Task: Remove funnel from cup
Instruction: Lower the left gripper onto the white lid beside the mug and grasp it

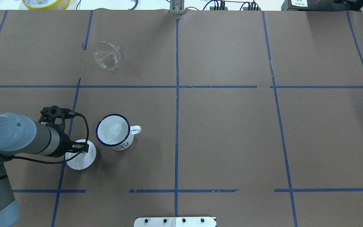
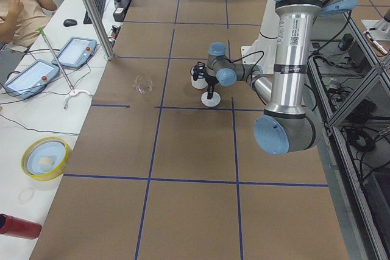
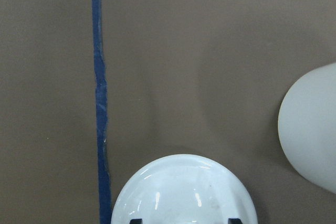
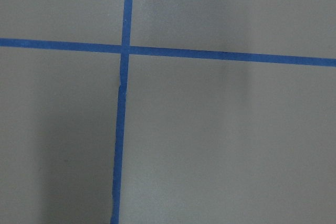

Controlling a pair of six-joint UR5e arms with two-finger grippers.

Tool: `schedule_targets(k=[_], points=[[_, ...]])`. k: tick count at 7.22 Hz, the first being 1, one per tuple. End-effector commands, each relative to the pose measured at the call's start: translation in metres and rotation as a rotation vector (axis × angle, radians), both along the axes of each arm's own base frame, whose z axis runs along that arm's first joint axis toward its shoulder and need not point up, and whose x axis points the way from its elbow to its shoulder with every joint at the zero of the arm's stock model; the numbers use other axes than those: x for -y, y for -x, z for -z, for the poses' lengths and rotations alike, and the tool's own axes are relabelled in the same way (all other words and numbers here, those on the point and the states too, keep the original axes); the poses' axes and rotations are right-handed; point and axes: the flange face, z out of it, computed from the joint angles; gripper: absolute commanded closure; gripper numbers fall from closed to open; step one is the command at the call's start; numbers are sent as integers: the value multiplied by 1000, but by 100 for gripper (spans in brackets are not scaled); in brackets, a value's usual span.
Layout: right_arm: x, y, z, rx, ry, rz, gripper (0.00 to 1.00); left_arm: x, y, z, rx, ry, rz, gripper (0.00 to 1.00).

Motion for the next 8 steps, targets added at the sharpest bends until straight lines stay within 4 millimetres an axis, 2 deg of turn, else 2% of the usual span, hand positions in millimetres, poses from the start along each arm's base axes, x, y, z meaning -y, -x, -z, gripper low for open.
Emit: schedule_targets(k=[1, 3, 4, 5, 6, 7, 8], points=[[0, 0, 0, 0, 0, 0, 0, 0, 0, 0, 0, 1, -2, 37], [0, 0, 0, 0, 0, 0, 0, 0, 0, 0, 0, 1, -2, 37], [0, 0, 0, 0, 0, 0, 0, 0, 0, 0, -1, 1, -2, 46], [0, 0, 0, 0, 0, 0, 0, 0, 0, 0, -1, 1, -2, 79], [0, 0, 0, 0, 0, 0, 0, -1, 0, -1, 1, 2, -2, 100], [0, 0, 0, 0, 0, 0, 0, -1, 3, 3, -6, 1, 0, 100], [0, 0, 0, 0, 0, 0, 0, -3, 14, 19, -38, 1, -6, 100]])
